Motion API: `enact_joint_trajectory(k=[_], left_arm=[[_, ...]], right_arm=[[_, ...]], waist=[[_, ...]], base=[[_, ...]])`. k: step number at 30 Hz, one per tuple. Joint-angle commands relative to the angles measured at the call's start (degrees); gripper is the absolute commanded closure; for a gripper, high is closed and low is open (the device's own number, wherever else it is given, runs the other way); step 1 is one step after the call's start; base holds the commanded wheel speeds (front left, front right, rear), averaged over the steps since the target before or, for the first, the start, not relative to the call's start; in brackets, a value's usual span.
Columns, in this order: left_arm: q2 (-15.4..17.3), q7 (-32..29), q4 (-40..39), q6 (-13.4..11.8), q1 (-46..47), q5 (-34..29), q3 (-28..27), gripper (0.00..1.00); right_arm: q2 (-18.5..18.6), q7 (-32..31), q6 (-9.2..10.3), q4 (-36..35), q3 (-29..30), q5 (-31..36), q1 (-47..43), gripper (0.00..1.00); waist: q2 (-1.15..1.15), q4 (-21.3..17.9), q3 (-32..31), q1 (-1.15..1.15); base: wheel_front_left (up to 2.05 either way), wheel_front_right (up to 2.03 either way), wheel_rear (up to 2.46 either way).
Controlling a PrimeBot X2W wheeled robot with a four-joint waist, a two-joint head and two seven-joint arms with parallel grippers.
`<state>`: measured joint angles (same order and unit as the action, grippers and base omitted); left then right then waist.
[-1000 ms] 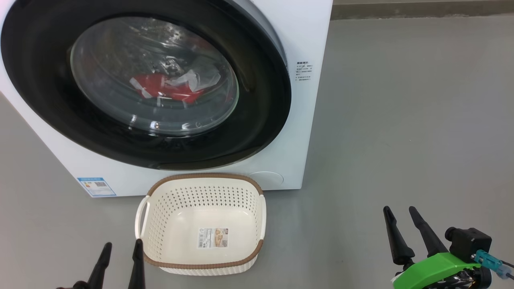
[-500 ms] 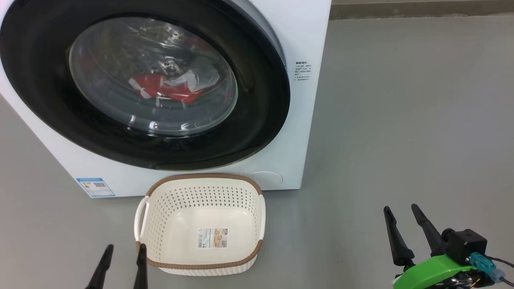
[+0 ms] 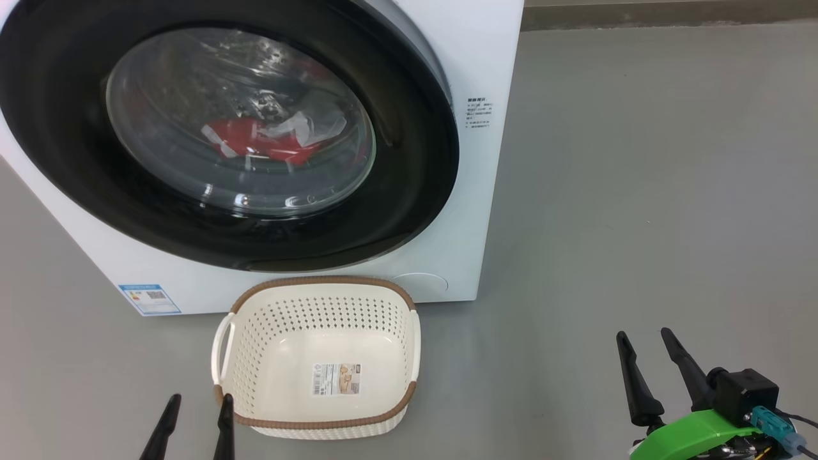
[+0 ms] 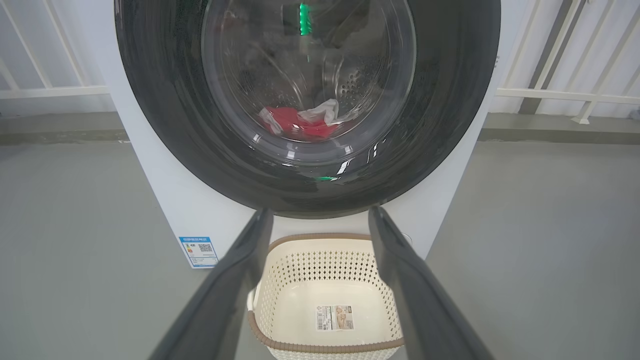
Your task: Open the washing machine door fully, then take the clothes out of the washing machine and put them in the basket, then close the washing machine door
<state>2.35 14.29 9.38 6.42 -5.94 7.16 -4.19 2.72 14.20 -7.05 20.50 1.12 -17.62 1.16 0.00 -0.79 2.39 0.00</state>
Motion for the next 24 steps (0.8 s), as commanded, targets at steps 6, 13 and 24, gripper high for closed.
enact_joint_trajectory(k=[6,13,24], left_arm=[[0.5,0.7,-1.1,0.3,1.2,0.3,-2.3,0.00],[0.5,0.7,-1.2,0.4,1.6,0.4,-2.1,0.00],[0.5,0.7,-1.2,0.6,4.3,0.7,-0.5,0.00]], right_arm=[[0.2,0.8,-0.44,-1.2,-1.4,-0.5,0.5,0.00],[0.2,0.8,-0.44,-1.6,-3.2,-1.8,1.7,1.00],[0.2,0.8,-0.44,-2.7,-7.6,-13.2,12.4,1.00]], waist=[[0.00,-0.1,0.3,0.00],[0.00,0.3,0.8,0.00],[0.00,3.1,3.8,0.00]], base=[[0.00,0.00,0.00],[0.00,0.00,0.00],[0.00,0.00,0.00]])
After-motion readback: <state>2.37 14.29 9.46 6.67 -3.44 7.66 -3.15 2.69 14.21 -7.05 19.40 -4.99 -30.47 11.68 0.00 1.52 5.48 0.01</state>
